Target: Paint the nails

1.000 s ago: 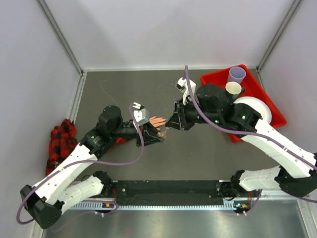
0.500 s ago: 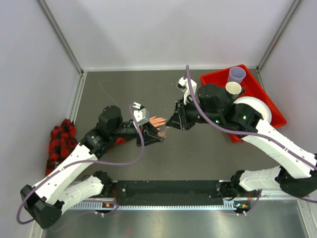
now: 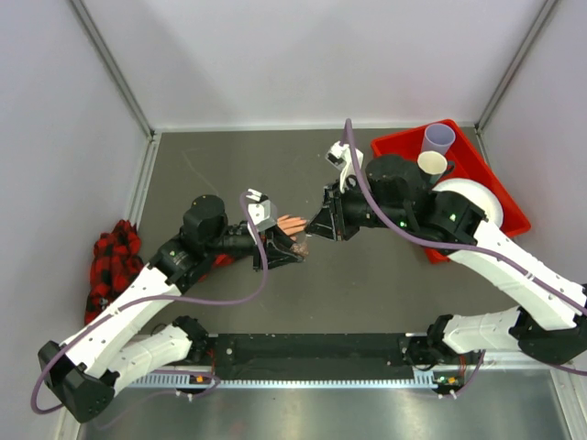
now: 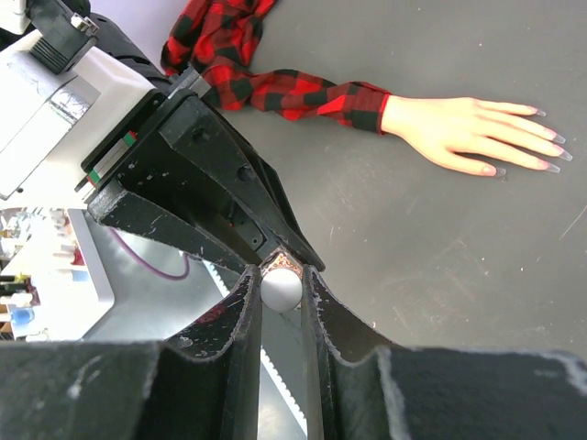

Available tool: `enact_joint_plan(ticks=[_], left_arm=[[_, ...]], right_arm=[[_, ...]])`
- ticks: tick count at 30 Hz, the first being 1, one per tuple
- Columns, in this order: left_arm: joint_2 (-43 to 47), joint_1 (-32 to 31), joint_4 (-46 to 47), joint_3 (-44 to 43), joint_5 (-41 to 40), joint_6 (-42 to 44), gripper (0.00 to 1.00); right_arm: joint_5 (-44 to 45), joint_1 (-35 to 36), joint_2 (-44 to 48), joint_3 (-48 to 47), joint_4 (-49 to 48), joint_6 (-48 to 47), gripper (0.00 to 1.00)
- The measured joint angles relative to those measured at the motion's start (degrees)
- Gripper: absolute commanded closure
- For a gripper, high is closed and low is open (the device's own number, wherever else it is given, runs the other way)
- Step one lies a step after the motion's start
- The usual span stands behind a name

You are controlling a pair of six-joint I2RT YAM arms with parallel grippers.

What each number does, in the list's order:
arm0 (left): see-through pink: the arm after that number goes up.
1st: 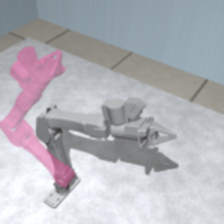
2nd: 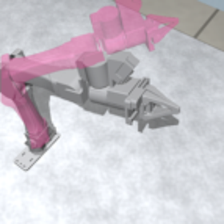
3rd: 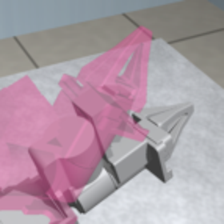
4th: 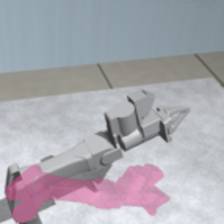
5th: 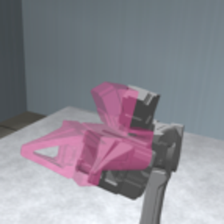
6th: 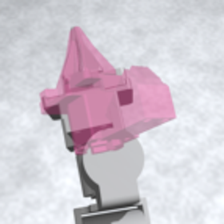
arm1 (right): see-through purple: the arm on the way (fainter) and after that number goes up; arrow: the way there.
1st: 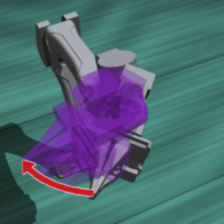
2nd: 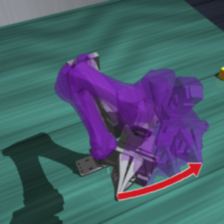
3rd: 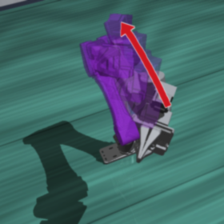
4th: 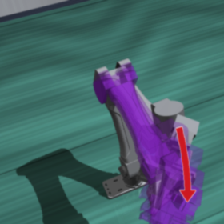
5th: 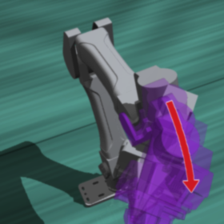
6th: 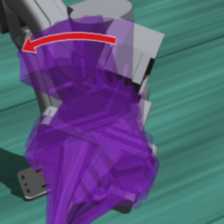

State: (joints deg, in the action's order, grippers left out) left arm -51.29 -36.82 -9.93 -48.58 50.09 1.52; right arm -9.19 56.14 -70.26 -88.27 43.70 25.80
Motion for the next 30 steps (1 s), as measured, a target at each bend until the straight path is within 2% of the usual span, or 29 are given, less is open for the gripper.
enact_joint_plan(ticks=[30], left_arm=[[0.02, -0.02, 0.04, 0.02, -0.24, -0.02, 1.0]], right_arm=[[-0.22, 0.0, 0.87, 3.17, -2.19, 1.07, 1.0]])
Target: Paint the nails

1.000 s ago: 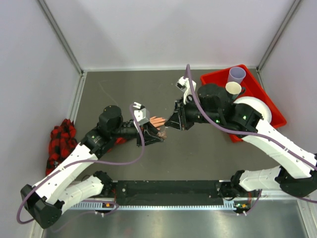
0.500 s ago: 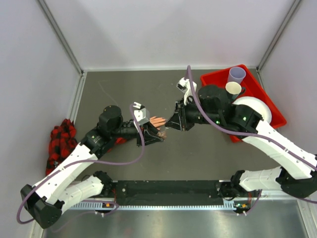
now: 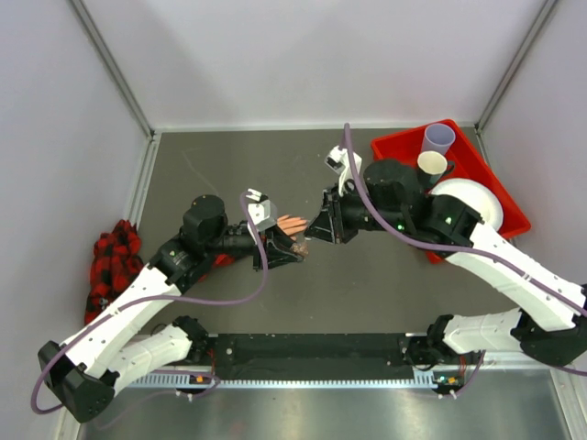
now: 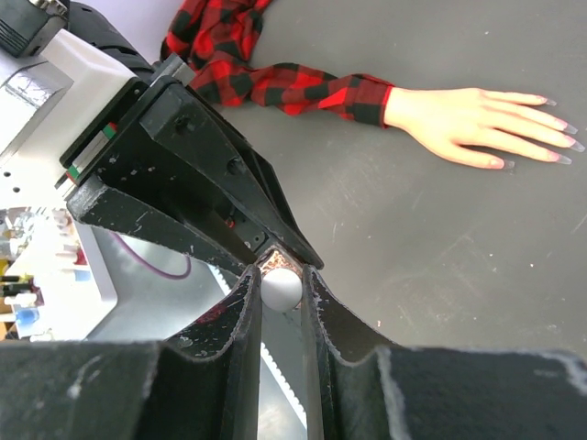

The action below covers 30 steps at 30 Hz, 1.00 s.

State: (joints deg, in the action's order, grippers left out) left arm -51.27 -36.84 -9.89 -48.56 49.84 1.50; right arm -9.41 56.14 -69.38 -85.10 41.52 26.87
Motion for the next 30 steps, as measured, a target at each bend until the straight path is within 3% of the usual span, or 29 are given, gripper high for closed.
enact_joint_plan(ticks=[20, 24, 30], left_arm=[[0.26, -0.13, -0.63, 0.57, -2.84, -0.79, 1.0], [1.64, -0.44, 2.95, 4.04, -7.96, -4.52, 1.0], [3.74, -3.48, 16.96, 14.21, -20.0, -8.85, 1.0]], right_arm=[[-0.35, 1.68, 0.15, 6.58, -5.03, 1.57, 1.0], [12.48, 6.27, -1.84, 5.46, -3.15, 5.22, 1.0], [34.82, 12.85, -8.37, 1.31, 3.74, 21.18, 1.0]])
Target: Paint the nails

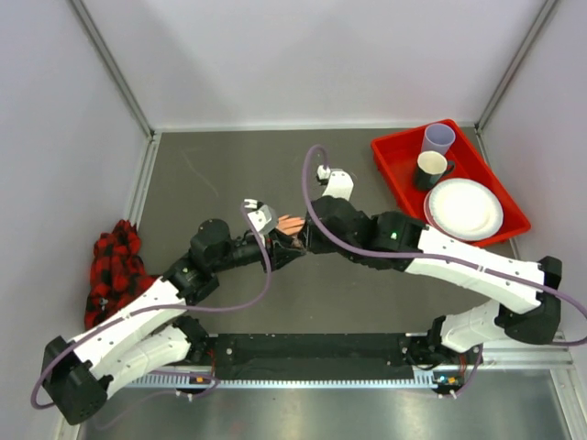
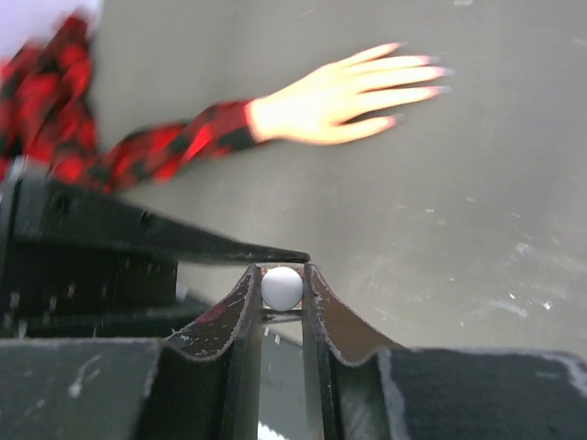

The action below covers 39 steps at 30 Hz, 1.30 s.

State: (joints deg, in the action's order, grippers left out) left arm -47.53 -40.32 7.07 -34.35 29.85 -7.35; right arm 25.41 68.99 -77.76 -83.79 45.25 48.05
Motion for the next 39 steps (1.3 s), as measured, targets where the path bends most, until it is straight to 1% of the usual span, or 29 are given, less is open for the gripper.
enact_joint_plan(ticks=[3, 4, 6, 7, 9, 10, 12, 13, 14, 15, 17, 20, 21, 23, 24, 26, 27, 29, 31, 34, 37, 38, 39], left_arm=[[-2.78, -0.52, 4.2, 0.5, -1.9, 0.35, 1.0], [-3.58, -0.61, 5.66, 0.5, -2.54, 0.55, 1.0], [-4.04, -0.61, 7.37, 0.5, -3.41, 1.05, 1.0], [-4.02, -0.61, 7.98, 0.5, -3.61, 1.16, 1.0], [-3.98, -0.61, 8.98, 0.48, -3.56, 1.25, 1.0], [-3.98, -0.57, 9.55, 0.28, -3.69, 1.25, 1.0], [-3.82, -0.31, 8.96, -0.52, -2.91, 0.98, 1.0], [-3.52, -0.26, 7.93, -1.05, -2.12, 0.74, 1.0], [-3.32, -0.26, 6.93, -1.84, -1.2, 0.35, 1.0], [-3.23, -0.26, 5.57, -2.91, 0.07, -0.02, 1.0], [-2.99, -0.26, 3.48, -5.03, 2.36, -0.72, 1.0], [-1.68, -0.26, 0.9, -6.54, 5.6, -2.32, 1.0], [-1.2, -0.22, 0.26, -6.69, 6.62, -2.78, 1.0], [-0.33, -0.2, -0.74, -6.82, 10.25, -4.48, 1.0], [-0.17, -0.2, -0.87, -6.82, 11.91, -5.27, 1.0], [-0.17, -0.2, -0.7, -6.84, 16.2, -7.89, 1.0], [-0.28, -0.2, -0.48, -6.88, 18.27, -9.25, 1.0], [-0.66, -0.2, 0.17, -7.26, 22.1, -12.13, 1.0], [-0.87, -0.22, 0.55, -7.98, 24.33, -13.9, 1.0], [-0.85, -0.22, 1.31, -9.16, 26.47, -16.02, 1.0], [-0.57, -0.22, 1.99, -9.29, 27.36, -17.05, 1.0], [-0.57, -0.22, 2.05, -9.27, 27.56, -17.27, 1.0], [-0.61, -0.22, 2.03, -9.29, 27.67, -17.46, 1.0]], right_arm=[[6.51, 0.76, -1.88, -1.62, 2.95, 5.27, 1.0], [8.02, 0.76, -2.51, -2.58, 3.85, 6.34, 0.92], [9.99, 0.79, -3.26, -3.89, 4.66, 7.54, 0.79], [10.47, 0.87, -3.32, -4.39, 4.9, 7.56, 0.65], [10.38, 1.05, -3.17, -4.85, 4.81, 7.23, 0.56], [9.6, 1.42, -2.93, -4.83, 4.7, 6.32, 0.43], [9.29, 2.16, -2.43, -4.83, 4.63, 4.15, 0.34], [8.98, 2.21, -1.64, -4.81, 4.79, 1.99, 0.25], [8.24, 2.14, -0.59, -4.81, 5.07, -0.22, 0.2], [7.54, 2.16, 0.76, -4.83, 5.33, -2.32, 0.15], [4.85, 2.23, 3.87, -4.94, 6.01, -6.19, 0.1], [-2.38, 1.22, 9.6, -6.38, 7.56, -14.23, 0.12], [-4.85, 0.5, 11.23, -6.62, 7.61, -16.26, 0.17], [-14.88, -2.89, 14.95, -6.78, 7.41, -22.38, 0.24], [-18.25, -4.37, 15.96, -6.75, 7.39, -24.74, 0.3], [-28.96, -8.17, 17.4, -6.69, 6.73, -29.77, 0.35], [-33.79, -9.99, 17.64, -6.69, 6.36, -31.78, 0.36], [-43.17, -13.42, 16.79, -6.69, 5.75, -35.01, 0.36], [-48.59, -14.99, 15.28, -6.69, 5.16, -36.68, 0.35], [-56.7, -15.56, 11.74, -6.69, 4.26, -38.62, 0.32], [-60.17, -15.56, 9.4, -6.54, 3.96, -39.56, 0.33], [-60.78, -15.56, 9.22, -6.25, 3.67, -39.76, 0.34], [-61.24, -15.56, 9.22, -6.1, 3.61, -39.93, 0.4]])
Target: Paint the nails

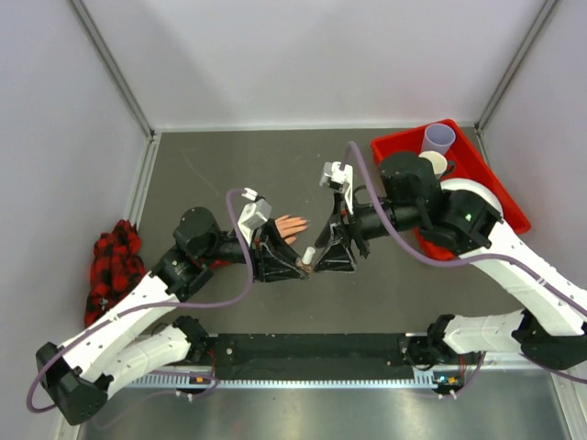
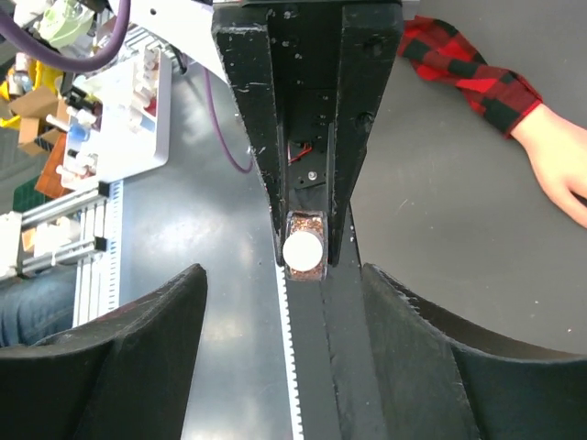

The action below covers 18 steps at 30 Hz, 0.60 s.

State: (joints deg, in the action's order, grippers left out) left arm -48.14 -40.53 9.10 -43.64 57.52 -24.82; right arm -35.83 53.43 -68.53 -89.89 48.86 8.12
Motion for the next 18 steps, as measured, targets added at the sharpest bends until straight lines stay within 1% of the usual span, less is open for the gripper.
enact_joint_plan(ticks=[3, 16, 17, 18], left_arm=[[-0.02, 0.0, 0.13, 0.02, 0.26, -0.57, 1.0], [-0.24, 0.02, 0.83, 0.0, 1.44, -0.81, 1.0], [-0.33, 0.0, 0.83, 0.02, 1.42, -0.79, 1.0], [-0.42, 0.0, 0.85, 0.02, 1.44, -0.79, 1.0]], right_arm=[[-0.59, 0.0, 0.11, 0.26, -0.68, -0.48, 0.59], [-1.03, -0.04, -2.6, 0.24, -1.97, -1.05, 0.6], [-1.11, -0.04, -2.8, 0.24, -1.97, -1.07, 0.6], [-1.2, -0.04, -2.93, 0.24, -1.99, -1.07, 0.65]])
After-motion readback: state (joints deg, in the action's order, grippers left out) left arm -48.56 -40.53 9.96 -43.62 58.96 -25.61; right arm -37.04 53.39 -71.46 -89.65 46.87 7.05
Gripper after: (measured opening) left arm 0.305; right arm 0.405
